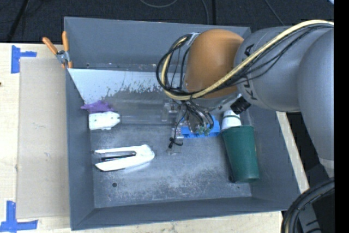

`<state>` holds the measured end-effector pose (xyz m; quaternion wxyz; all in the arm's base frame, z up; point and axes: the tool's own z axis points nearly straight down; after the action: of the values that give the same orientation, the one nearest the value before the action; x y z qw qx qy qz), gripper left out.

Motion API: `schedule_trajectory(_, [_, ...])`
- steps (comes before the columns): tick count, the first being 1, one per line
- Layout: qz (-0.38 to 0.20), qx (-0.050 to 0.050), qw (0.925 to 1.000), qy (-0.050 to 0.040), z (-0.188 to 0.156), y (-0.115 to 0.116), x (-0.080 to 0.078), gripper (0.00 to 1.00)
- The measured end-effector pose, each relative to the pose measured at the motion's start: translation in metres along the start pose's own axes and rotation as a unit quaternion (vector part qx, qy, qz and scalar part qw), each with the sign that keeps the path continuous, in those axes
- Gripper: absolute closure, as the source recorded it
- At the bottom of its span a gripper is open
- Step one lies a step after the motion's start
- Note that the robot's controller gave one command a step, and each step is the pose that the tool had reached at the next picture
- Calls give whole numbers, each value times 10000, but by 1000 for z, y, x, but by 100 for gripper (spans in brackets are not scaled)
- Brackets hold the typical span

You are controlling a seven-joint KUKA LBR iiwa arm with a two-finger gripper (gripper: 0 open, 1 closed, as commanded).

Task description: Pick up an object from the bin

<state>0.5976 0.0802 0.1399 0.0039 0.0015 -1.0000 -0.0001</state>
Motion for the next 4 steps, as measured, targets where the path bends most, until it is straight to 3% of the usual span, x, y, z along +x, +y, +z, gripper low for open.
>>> schedule_trajectory(1, [7,-2,10000,-32,-5,0,-1,0])
schedule_trajectory(2, [-691,9,9976,-53,33,41,8,0])
schedule_trajectory(3, [-1312,3,9914,27,30,79,20,0])
schedule_trajectory(4, [-1563,3,9877,-55,-5,87,19,0])
